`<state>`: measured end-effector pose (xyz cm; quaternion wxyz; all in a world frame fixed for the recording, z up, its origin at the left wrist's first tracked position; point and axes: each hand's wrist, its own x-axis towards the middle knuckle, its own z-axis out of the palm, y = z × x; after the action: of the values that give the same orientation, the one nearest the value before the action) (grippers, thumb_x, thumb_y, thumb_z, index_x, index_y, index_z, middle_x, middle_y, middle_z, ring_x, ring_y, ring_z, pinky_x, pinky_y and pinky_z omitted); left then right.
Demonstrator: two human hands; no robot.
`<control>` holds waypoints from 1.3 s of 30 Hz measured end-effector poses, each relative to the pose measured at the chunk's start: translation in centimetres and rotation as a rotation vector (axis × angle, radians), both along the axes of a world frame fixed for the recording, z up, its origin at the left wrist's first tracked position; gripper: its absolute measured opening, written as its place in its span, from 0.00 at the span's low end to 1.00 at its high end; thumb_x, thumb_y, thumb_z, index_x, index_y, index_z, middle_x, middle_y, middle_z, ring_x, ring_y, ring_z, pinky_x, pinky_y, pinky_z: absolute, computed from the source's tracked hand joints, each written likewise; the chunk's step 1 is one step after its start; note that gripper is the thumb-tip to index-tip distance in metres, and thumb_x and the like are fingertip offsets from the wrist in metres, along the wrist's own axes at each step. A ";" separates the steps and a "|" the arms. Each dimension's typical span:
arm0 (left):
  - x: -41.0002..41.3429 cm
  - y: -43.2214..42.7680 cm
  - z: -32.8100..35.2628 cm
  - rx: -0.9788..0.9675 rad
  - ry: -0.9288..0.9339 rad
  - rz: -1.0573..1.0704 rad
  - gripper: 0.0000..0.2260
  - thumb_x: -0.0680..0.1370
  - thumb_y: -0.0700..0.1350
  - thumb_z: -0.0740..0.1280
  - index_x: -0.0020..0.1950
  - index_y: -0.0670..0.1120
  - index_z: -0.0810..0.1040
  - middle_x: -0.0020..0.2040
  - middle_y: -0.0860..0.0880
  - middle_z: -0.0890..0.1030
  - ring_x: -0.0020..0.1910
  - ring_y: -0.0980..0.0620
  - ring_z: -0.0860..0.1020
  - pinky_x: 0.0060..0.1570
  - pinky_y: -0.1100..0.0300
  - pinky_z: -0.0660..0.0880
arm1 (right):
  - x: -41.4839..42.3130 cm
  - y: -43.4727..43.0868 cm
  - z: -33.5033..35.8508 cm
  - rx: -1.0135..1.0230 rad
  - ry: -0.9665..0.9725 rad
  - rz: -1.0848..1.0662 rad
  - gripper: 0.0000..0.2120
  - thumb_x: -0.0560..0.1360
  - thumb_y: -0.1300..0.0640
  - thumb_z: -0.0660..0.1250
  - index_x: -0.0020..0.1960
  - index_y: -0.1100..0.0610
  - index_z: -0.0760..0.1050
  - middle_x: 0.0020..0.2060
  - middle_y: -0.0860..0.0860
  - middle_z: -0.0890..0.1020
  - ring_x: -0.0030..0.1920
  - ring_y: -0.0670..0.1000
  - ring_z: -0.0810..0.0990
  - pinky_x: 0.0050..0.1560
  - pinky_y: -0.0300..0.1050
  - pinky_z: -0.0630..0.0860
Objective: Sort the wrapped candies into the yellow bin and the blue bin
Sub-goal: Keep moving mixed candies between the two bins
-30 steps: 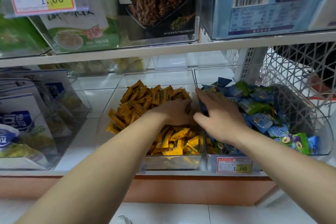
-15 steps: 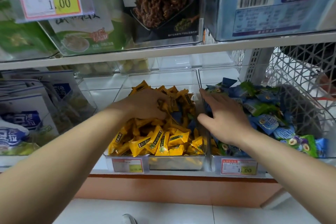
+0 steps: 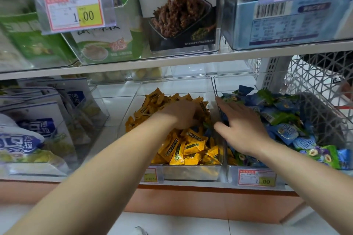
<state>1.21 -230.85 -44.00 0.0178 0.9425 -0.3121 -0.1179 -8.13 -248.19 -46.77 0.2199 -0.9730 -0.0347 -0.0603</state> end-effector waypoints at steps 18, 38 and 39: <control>0.4 -2.5 -3.3 -0.125 0.175 0.009 0.17 0.76 0.53 0.71 0.63 0.49 0.79 0.56 0.50 0.81 0.55 0.50 0.79 0.52 0.55 0.76 | 0.1 0.0 -0.1 0.001 -0.013 0.000 0.41 0.70 0.35 0.50 0.81 0.45 0.50 0.77 0.48 0.63 0.76 0.53 0.59 0.74 0.54 0.58; -6.6 3.1 2.9 -1.293 0.189 0.444 0.07 0.76 0.41 0.74 0.52 0.47 0.80 0.47 0.45 0.85 0.41 0.47 0.84 0.36 0.55 0.81 | -2.5 3.4 3.7 0.307 -0.229 0.156 0.33 0.77 0.36 0.57 0.78 0.47 0.60 0.69 0.48 0.74 0.71 0.50 0.69 0.67 0.42 0.68; -7.2 3.0 2.8 -1.326 0.230 0.445 0.08 0.76 0.41 0.73 0.54 0.46 0.80 0.47 0.45 0.85 0.42 0.47 0.85 0.37 0.54 0.82 | -2.7 3.9 3.8 0.387 -0.219 0.177 0.30 0.79 0.38 0.56 0.77 0.49 0.63 0.66 0.46 0.75 0.70 0.47 0.70 0.64 0.36 0.67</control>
<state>-6.01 -227.86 -41.16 0.6444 0.7560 -0.1144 0.0044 -10.86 -244.27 -42.93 0.4015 -0.8937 -0.1312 -0.1515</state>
